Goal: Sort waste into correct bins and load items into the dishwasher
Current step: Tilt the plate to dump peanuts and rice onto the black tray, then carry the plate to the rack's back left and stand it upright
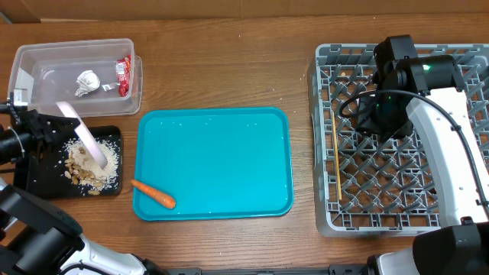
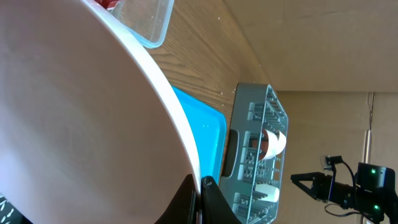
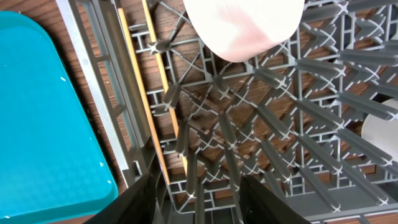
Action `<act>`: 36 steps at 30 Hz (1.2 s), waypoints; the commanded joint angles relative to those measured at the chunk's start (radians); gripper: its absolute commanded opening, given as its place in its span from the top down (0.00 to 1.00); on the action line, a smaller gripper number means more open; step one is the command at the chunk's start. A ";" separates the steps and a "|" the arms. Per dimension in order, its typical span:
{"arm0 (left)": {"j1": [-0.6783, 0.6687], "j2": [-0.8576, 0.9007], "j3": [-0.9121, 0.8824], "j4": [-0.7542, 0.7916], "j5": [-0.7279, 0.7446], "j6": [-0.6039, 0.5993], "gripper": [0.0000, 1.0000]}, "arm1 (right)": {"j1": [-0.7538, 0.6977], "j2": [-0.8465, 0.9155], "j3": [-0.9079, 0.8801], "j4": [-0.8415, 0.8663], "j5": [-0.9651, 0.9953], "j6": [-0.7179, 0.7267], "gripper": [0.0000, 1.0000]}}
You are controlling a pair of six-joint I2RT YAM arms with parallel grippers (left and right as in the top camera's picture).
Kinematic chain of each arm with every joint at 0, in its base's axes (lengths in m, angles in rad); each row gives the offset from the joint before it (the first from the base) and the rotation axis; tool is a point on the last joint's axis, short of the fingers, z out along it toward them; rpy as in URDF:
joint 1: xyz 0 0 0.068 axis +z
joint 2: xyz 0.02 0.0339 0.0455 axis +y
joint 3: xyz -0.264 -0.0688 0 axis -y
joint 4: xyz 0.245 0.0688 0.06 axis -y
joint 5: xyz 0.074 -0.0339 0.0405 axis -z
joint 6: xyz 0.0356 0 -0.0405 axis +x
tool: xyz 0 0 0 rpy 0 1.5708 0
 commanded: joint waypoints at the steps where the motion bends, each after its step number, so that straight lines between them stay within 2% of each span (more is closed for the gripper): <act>1: 0.001 -0.031 0.028 0.000 -0.003 -0.020 0.96 | 0.000 -0.010 0.007 -0.002 0.011 -0.006 0.54; 11: -0.012 -0.033 0.028 -0.018 0.023 -0.023 0.96 | -0.008 -0.028 0.008 0.001 0.010 -0.002 0.54; 15: -0.072 -0.056 0.028 -0.032 0.024 -0.023 0.96 | -0.074 -0.079 0.008 0.003 0.009 0.001 0.54; 19: -0.187 -0.122 0.028 -0.002 0.023 -0.041 0.96 | -0.185 -0.133 0.008 -0.009 -0.046 0.001 0.53; 24: -0.464 -0.243 0.028 0.195 0.013 -0.250 0.96 | -0.320 -0.175 0.008 -0.042 -0.122 -0.001 0.52; 27: -0.639 -0.274 0.028 0.348 -0.061 -0.402 0.96 | -0.339 -0.176 0.008 -0.049 -0.122 -0.008 0.51; 31: -0.863 -0.264 0.028 0.528 -0.141 -0.579 0.96 | -0.339 -0.176 0.008 -0.049 -0.122 -0.026 0.51; 36: -1.096 -0.207 0.028 0.766 -0.145 -0.736 0.96 | -0.339 -0.176 0.008 -0.047 -0.122 -0.025 0.51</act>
